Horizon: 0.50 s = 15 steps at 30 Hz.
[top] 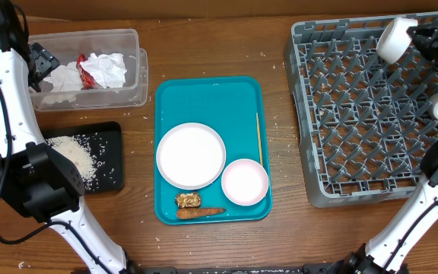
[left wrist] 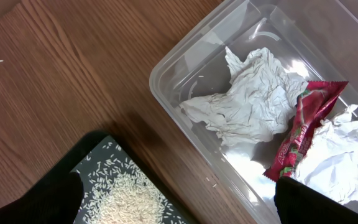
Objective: Sort waste into correct bins and load items into the dishwasher
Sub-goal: 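Carry the bowl to the rack's upper right and place it inverted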
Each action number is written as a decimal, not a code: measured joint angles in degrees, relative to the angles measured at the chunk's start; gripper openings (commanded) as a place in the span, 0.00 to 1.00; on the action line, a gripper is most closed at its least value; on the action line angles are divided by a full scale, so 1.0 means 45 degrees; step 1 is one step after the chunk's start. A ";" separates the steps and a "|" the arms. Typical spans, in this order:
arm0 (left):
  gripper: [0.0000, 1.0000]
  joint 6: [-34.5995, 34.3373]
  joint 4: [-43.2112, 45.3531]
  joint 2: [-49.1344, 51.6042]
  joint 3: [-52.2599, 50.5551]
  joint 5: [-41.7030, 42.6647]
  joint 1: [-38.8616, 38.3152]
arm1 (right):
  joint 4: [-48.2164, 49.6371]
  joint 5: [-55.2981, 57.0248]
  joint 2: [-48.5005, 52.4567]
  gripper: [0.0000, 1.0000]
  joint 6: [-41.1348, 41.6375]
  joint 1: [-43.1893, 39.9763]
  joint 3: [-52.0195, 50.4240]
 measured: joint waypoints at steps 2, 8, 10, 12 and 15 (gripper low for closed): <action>1.00 0.0000 0.0000 0.0000 0.0000 0.0005 0.0000 | -0.0379 0.0670 0.0000 0.22 0.0117 -0.0141 0.0034; 1.00 0.0000 0.0000 0.0000 0.0000 0.0005 -0.0010 | -0.2021 0.3623 -0.0151 0.23 0.0243 -0.0627 0.0107; 1.00 0.0000 0.0000 0.0000 0.0000 0.0005 -0.0010 | -0.2531 0.4789 -0.0335 0.23 0.0277 -0.0763 0.0107; 1.00 0.0000 0.0000 0.0000 0.0000 0.0000 -0.0010 | -0.2919 0.5877 -0.0641 0.23 0.0296 -0.0874 0.0107; 1.00 0.0000 0.0000 0.0000 0.0000 0.0005 -0.0024 | -0.3279 0.7286 -0.1404 0.24 0.0340 -0.0923 0.0107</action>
